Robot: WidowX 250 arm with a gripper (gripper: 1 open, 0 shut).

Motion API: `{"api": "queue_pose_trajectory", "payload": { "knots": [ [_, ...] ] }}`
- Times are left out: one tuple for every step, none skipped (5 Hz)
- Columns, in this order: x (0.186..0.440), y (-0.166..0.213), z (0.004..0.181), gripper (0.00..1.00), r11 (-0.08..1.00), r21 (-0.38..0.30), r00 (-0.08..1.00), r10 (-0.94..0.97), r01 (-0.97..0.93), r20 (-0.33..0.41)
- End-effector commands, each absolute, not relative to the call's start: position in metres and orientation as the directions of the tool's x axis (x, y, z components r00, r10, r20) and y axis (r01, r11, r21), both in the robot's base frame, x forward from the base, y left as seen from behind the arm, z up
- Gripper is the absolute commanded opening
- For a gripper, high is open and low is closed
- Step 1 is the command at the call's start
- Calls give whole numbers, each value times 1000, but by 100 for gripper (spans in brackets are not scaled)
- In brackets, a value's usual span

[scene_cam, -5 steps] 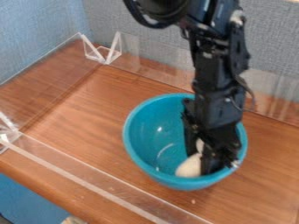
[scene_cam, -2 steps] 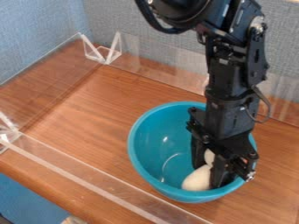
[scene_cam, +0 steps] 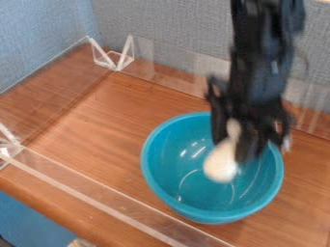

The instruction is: Remove the mushroom from inside the blue bowl and put it on the table

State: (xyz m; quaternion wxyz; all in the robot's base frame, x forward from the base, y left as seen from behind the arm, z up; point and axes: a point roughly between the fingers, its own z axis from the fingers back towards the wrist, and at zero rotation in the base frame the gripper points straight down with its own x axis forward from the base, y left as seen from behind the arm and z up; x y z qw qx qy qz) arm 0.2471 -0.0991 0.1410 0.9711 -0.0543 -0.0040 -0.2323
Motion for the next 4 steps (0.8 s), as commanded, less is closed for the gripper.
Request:
{"api": "queue_pose_trajectory", "payload": {
  "knots": [
    [275, -50, 184, 0, 950, -46, 947, -303, 309, 111],
    [302, -7, 185, 0, 987, -32, 983, -154, 158, 97],
    [321, 13, 173, 0, 998, -21, 997, -54, 56, 57],
    [327, 24, 161, 0, 998, -3, 998, -57, 57, 26]
  ]
}}
